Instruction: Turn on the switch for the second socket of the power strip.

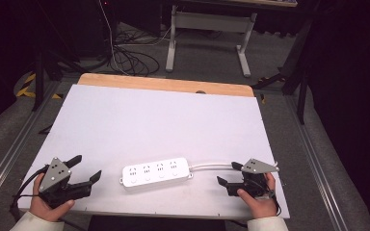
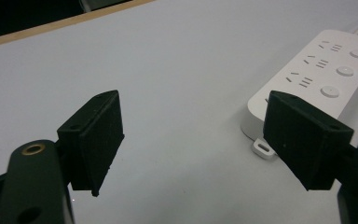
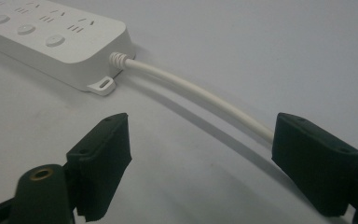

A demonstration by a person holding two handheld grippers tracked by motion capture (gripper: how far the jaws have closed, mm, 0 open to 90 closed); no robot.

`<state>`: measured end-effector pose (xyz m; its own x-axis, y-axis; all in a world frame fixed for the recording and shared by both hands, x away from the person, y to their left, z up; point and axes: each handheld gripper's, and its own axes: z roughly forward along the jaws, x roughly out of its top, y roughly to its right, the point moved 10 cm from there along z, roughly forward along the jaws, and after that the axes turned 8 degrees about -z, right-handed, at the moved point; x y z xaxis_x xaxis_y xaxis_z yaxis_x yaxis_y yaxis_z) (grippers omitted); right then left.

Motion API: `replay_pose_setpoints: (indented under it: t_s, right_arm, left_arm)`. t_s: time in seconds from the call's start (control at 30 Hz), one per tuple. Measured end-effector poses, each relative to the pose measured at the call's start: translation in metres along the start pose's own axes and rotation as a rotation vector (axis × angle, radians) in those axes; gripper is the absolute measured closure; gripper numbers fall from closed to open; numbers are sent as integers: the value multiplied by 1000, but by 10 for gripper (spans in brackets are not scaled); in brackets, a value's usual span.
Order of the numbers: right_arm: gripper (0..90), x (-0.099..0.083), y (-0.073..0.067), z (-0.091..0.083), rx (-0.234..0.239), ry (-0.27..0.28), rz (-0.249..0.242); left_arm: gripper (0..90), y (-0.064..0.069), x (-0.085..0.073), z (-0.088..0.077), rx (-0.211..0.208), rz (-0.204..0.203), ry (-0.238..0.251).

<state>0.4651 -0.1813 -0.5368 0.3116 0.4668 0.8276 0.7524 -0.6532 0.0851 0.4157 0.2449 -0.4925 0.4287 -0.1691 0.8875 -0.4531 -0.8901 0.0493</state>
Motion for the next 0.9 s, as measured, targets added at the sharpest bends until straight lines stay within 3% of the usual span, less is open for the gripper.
replay_pose_setpoints:
  t_s: [0.23, 0.9]
  right_arm:
    - [235, 6, 0, -3, -22, 16, -45]
    - [258, 8, -3, -4, -22, 25, -60]
  left_arm:
    - [170, -1, 0, 2, -4, -9, 1]
    - [169, 0, -1, 4, -18, -14, -5]
